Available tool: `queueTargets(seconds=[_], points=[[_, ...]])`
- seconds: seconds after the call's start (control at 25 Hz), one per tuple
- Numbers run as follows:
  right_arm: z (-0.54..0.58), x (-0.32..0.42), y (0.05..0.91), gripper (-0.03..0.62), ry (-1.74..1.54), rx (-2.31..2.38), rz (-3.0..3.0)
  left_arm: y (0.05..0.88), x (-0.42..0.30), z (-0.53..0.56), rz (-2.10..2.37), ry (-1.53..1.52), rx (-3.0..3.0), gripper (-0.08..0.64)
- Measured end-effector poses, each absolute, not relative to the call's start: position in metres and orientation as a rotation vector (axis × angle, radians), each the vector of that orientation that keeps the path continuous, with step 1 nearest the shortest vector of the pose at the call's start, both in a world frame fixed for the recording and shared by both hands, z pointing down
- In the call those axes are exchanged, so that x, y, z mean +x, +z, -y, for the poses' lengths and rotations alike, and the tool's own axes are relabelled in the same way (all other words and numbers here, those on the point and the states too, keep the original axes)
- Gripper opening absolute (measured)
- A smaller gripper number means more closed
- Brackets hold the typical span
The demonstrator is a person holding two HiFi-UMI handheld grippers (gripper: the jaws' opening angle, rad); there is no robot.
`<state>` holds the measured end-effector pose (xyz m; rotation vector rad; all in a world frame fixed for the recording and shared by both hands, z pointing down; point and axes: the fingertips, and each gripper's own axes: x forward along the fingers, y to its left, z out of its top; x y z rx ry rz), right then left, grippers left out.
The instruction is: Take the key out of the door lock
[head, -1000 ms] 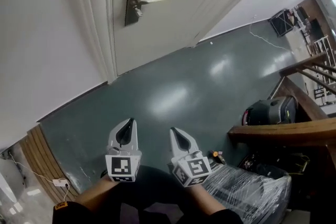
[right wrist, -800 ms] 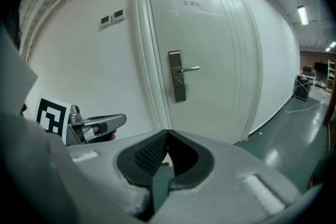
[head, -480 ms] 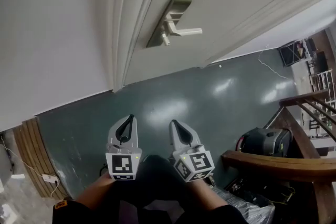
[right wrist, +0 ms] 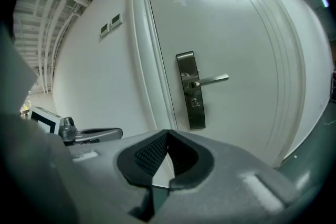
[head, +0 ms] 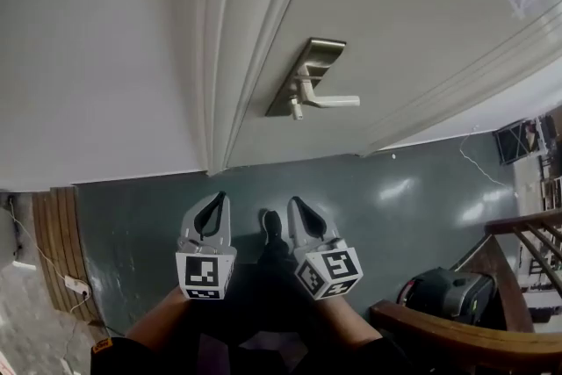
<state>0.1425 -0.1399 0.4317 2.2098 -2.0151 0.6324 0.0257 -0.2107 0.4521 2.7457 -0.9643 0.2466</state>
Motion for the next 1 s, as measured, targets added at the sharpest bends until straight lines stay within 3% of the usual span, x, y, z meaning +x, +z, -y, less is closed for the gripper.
queueTargets(seconds=[0.48, 0.6, 1.0], points=[[0.209, 0.224, 0.437, -0.008, 0.848, 1.713, 2.437, 0.438, 0.122, 0.233, 1.306, 0.277, 2.545, 0.018], [0.224, 0.230, 0.437, 0.071, 1.017, 1.590, 2.554, 0.439, 0.134, 0.235, 1.383, 0.289, 2.503, 0.018], [0.279, 0.240, 0.449, 0.084, 1.727, 1.413, 2.667, 0.427, 0.100, 0.239, 1.657, 0.257, 2.383, 0.018]])
